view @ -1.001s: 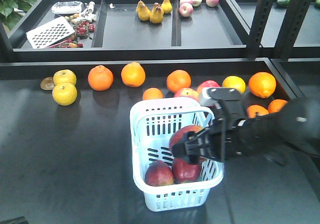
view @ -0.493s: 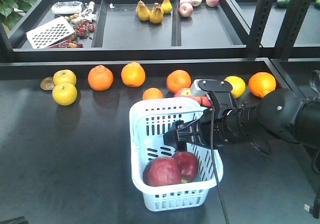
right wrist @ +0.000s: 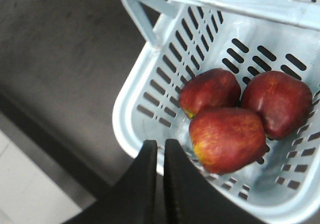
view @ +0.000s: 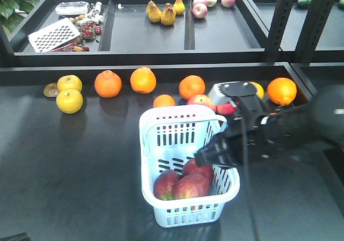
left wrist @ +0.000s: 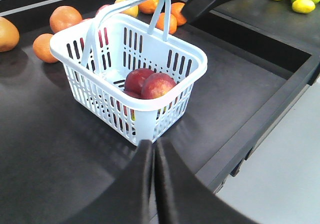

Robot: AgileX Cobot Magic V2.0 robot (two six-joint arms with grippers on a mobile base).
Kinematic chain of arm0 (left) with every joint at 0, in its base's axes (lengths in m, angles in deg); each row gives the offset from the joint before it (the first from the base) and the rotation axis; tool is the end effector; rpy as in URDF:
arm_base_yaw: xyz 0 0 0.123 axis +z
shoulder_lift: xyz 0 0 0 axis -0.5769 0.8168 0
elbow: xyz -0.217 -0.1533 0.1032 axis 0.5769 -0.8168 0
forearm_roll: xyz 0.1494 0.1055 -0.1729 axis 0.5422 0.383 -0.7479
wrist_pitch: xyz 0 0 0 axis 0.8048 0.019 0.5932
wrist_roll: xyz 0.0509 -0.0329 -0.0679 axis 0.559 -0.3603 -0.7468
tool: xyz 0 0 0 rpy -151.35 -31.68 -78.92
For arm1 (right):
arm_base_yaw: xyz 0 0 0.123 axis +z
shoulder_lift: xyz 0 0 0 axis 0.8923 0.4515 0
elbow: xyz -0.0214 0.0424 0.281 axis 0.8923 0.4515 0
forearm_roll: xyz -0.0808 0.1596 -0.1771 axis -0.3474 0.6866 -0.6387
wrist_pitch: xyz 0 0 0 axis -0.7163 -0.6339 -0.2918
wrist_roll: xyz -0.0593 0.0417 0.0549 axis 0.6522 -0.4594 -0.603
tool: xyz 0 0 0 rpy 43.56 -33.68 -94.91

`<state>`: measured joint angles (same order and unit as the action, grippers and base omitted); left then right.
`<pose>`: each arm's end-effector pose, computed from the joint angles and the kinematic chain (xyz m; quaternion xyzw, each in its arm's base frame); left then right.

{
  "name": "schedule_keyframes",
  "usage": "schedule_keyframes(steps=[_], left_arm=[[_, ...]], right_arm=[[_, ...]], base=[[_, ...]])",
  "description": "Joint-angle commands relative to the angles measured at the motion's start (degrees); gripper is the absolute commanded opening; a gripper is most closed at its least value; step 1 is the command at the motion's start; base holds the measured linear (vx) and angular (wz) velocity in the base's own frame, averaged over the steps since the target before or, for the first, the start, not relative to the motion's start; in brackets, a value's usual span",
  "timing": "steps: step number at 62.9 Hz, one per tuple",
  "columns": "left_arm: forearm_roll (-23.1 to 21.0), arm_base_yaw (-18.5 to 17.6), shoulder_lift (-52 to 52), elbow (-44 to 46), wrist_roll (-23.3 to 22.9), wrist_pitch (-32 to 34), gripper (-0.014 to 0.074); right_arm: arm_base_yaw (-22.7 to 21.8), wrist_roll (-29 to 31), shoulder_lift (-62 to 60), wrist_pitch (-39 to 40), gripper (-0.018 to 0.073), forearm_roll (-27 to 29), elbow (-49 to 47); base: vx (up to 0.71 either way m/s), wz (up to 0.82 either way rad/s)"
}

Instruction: Pick three apples into basket with both arms

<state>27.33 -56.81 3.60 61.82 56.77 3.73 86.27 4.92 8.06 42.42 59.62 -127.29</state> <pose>0.0444 -0.0546 0.2724 0.2728 0.7848 -0.2482 0.4981 0.2480 0.1433 0.2706 -0.2349 0.9037 0.2440 0.2620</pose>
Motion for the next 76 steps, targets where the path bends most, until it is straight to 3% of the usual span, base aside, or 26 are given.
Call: schedule_keyframes(steps=[1, 11, 28, 42, 52, 76], left_arm=[[-1.8, 0.0, 0.5, 1.3, -0.3, 2.9, -0.0006], [-1.8, 0.0, 0.5, 1.3, -0.3, 2.9, -0.0006], [-1.8, 0.0, 0.5, 1.3, -0.3, 2.9, -0.0006], [-1.8, 0.0, 0.5, 1.3, -0.3, 2.9, -0.0006], [-1.8, 0.0, 0.5, 1.3, -0.3, 2.9, -0.0006], [-1.8, 0.0, 0.5, 1.3, -0.3, 2.9, -0.0006]], right_arm=[[0.0, 0.6, -6.1, -3.1, -0.0009, -1.8, -1.7], [0.0, -1.0, -15.6, -7.5, -0.0008, -7.7, 0.1], [0.0, -1.3, -40.0, -3.3, -0.0008, -12.8, 16.5], [0.0, -8.8, -56.9, 0.4, -0.0008, -23.4, 27.0], [0.0, -13.2, -61.8, -1.0, -0.0008, -29.7, 29.1], [0.0, -13.1, -62.6, -1.6, -0.0008, -29.7, 29.1]], base=[[0.00, 0.00], [0.00, 0.00], [0.00, 0.00], [0.00, 0.00], [0.00, 0.00], [0.00, 0.00]])
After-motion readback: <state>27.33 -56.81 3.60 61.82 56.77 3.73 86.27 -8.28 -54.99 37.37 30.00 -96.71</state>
